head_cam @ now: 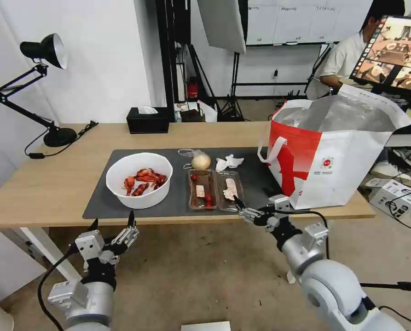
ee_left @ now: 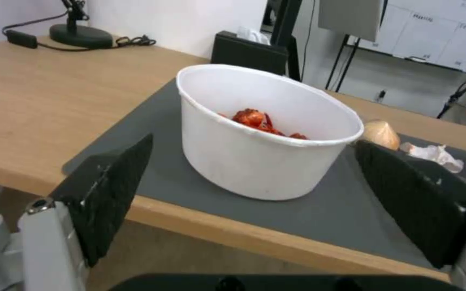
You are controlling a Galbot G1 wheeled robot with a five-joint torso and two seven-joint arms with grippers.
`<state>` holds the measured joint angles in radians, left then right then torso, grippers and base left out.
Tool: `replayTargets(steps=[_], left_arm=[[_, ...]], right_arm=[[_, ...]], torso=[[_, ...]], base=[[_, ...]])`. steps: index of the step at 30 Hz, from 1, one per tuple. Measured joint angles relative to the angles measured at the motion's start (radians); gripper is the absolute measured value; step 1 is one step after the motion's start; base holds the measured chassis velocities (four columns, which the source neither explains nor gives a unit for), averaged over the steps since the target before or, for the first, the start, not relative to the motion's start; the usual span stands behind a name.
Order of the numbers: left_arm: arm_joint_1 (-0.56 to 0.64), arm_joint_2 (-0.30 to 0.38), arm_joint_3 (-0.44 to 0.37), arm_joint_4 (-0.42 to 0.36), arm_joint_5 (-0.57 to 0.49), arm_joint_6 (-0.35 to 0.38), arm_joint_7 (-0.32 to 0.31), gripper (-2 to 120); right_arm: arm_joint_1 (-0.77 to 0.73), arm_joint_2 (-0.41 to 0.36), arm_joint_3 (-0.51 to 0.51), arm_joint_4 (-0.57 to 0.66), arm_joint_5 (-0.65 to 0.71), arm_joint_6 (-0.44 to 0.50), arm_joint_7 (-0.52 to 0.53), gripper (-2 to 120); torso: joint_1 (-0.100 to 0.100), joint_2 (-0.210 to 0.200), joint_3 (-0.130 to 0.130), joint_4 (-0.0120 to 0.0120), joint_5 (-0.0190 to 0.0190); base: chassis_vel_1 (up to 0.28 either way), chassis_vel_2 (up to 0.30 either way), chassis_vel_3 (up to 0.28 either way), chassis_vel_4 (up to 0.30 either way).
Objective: Pick up the trash from the table and place it into the takeout bag.
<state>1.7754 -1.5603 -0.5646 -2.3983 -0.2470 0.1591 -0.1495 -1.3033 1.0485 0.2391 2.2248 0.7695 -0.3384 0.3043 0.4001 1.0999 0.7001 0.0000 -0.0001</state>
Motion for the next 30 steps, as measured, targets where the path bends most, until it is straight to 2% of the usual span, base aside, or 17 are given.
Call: replayTargets(steps=[1,2,4,5,8,9,11,20,30], left_arm=[[0.000,0.000,-0.001,0.001,-0.001,0.000,0.000,100],[0.000,0.000,-0.001,0.001,-0.001,0.000,0.000,100],[0.000,0.001,-0.004,0.001,-0.004,0.001,0.000,100],[0.000,0.001,-0.004,0.001,-0.004,0.001,0.000,100],[-0.001,0.006,-0.009,0.003,-0.010,0.001,0.000,100],[-0.001,0.006,-0.009,0.003,-0.010,0.001,0.000,100],[-0.002,0.009,-0.011,0.004,-0.018,0.001,0.005,100],[-0.004,0.017,-0.011,0.013,-0.037,-0.003,0.011,100],[-0.005,0.023,-0.012,0.021,-0.039,-0.003,0.012,100]], right_arm=[[0.009,0.014,-0.009,0.009,0.133,-0.008,0.068,100],[0.009,0.014,-0.009,0.009,0.133,-0.008,0.068,100],[0.042,0.049,-0.016,0.030,0.418,-0.012,0.224,100],[0.042,0.049,-0.016,0.030,0.418,-0.012,0.224,100],[0.096,0.098,-0.008,0.036,0.742,0.033,0.376,100],[0.096,0.098,-0.008,0.036,0.742,0.033,0.376,100],[0.115,0.120,-0.003,0.025,0.840,0.077,0.404,100],[0.123,0.199,-0.014,-0.026,0.873,0.191,0.431,100],[0.127,0.266,-0.034,-0.057,0.842,0.219,0.455,100]], torso=[[0.000,0.000,0.000,-0.0001,0.0001],[0.000,0.000,0.000,-0.0001,0.0001],[0.000,0.000,0.000,-0.0001,0.0000],[0.000,0.000,0.000,-0.0001,0.0000],[0.000,0.000,0.000,0.0001,0.0000],[0.000,0.000,0.000,0.0001,0.0000],[0.000,0.000,0.000,0.0001,0.0000],[0.000,0.000,0.000,0.0000,0.0001],[0.000,0.000,0.000,0.0000,0.0000]], base=[[0.000,0.000,0.000,0.000],[0.000,0.000,0.000,0.000],[0.000,0.000,0.000,0.000],[0.000,0.000,0.000,0.000],[0.000,0.000,0.000,0.000],[0.000,0.000,0.000,0.000],[0.000,0.000,0.000,0.000],[0.000,0.000,0.000,0.000],[0.000,0.000,0.000,0.000]])
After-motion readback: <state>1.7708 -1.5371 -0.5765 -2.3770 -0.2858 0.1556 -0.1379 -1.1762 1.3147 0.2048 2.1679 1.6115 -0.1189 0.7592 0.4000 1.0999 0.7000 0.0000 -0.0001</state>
